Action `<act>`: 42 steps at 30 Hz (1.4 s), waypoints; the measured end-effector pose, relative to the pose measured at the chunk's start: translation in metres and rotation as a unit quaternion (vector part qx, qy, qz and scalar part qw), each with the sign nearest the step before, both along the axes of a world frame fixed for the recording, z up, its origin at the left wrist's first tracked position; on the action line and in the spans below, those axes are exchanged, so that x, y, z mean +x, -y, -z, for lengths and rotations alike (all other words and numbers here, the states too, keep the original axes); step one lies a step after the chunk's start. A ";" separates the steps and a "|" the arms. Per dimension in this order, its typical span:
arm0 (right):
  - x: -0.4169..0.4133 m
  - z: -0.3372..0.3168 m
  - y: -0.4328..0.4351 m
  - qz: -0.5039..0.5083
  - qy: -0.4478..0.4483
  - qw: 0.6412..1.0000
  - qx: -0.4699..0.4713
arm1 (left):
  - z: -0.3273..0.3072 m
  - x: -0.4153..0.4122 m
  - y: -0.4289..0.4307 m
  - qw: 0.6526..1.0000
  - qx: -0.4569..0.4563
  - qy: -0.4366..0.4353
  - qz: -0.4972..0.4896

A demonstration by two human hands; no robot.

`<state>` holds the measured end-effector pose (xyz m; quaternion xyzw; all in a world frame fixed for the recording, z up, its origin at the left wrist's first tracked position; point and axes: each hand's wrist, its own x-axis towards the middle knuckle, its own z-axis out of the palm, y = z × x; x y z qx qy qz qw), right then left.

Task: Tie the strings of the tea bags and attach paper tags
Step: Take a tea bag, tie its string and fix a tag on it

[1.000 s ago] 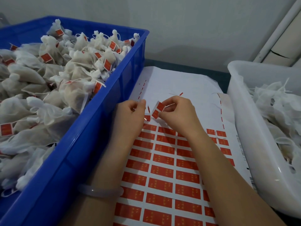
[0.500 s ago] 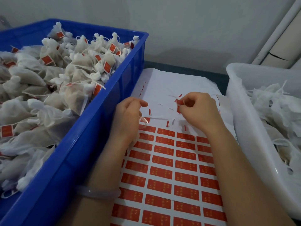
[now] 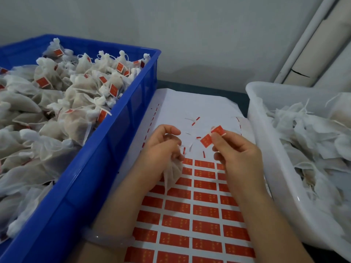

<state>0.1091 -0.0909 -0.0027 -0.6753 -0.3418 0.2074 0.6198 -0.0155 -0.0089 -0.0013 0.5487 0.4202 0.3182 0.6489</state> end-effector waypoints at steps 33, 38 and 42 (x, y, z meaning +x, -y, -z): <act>-0.016 0.015 0.013 -0.300 0.052 0.952 -0.019 | 0.000 -0.009 0.007 0.982 0.169 0.078 -0.012; -0.008 0.013 0.013 -0.198 -0.038 0.977 0.064 | 0.001 -0.009 0.010 0.987 0.147 0.064 0.024; -0.006 0.010 0.013 -0.149 -0.156 0.972 0.094 | 0.000 -0.008 0.012 0.986 0.148 0.052 0.058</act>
